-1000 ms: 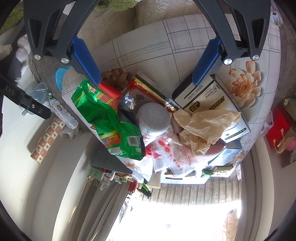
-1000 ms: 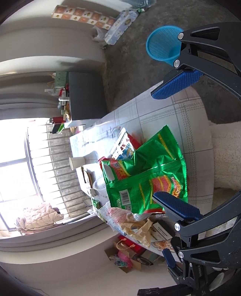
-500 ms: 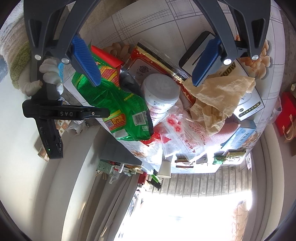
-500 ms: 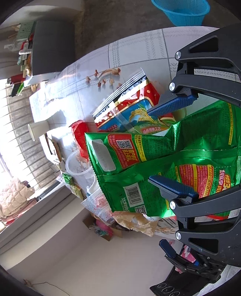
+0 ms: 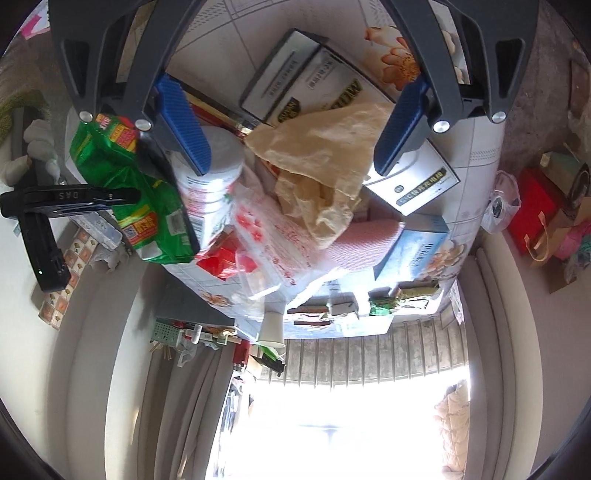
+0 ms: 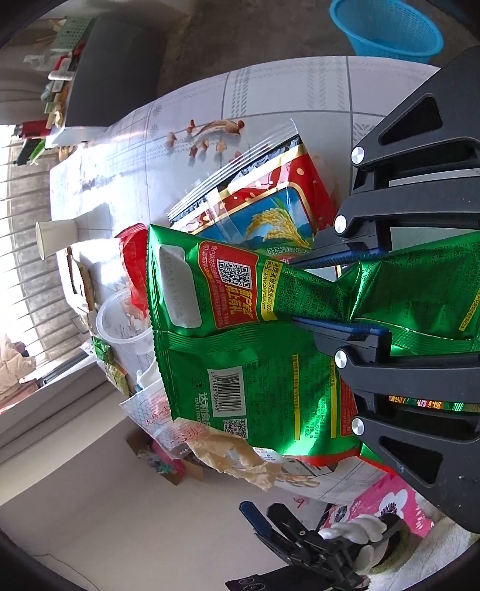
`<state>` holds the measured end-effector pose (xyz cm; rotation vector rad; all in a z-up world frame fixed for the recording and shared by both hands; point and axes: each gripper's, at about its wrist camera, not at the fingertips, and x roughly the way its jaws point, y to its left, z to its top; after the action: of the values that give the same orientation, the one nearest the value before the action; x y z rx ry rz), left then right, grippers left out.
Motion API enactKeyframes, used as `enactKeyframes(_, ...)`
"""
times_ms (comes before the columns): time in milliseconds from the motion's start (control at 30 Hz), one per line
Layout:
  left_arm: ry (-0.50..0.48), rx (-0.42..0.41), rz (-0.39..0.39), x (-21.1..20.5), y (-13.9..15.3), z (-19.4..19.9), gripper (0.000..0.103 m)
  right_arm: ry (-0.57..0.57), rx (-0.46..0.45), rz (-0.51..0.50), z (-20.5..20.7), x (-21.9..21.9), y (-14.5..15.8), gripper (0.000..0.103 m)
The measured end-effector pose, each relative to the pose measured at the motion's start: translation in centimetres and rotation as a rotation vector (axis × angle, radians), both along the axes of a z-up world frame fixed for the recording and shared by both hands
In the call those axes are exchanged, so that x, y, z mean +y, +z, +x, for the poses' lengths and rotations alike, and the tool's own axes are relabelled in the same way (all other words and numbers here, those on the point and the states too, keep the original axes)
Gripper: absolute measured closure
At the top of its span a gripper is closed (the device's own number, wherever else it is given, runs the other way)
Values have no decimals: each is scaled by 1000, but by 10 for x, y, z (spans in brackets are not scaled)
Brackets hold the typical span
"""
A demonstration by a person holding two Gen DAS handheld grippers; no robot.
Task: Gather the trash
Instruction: 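Grasp the green snack bag with the right tool while the left tool grasps the tan paper, then carry the green bag and tan paper to the blue wastebasket and release both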
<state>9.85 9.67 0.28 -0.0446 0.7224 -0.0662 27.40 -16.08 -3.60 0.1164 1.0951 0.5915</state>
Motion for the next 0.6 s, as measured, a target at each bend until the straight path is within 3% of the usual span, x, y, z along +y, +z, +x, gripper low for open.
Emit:
enactKeyframes(167, 9, 104, 12, 19, -15, 26, 17, -31, -16, 61, -8, -10, 14, 80)
enactKeyframes(233, 28, 131, 54, 18, -22, 33, 25, -55, -23, 80, -12, -16, 20, 80)
enactKeyframes(300, 17, 163, 61, 17, -27, 37, 44, -75, -29, 98, -16, -21, 25, 80)
enactKeyframes(333, 11, 176, 48, 18, -30, 38, 49, -86, -32, 105, -18, -22, 27, 80)
enactKeyframes(467, 6, 193, 2, 22, -30, 37, 89, -123, -48, 120, -27, -28, 35, 80)
enactKeyframes(500, 6, 186, -5, 23, -27, 36, 96, -130, -52, 126, -29, -29, 37, 80)
enactKeyframes(600, 7, 120, -15, 25, -7, 28, 102, -150, -73, 146, -36, -35, 44, 80)
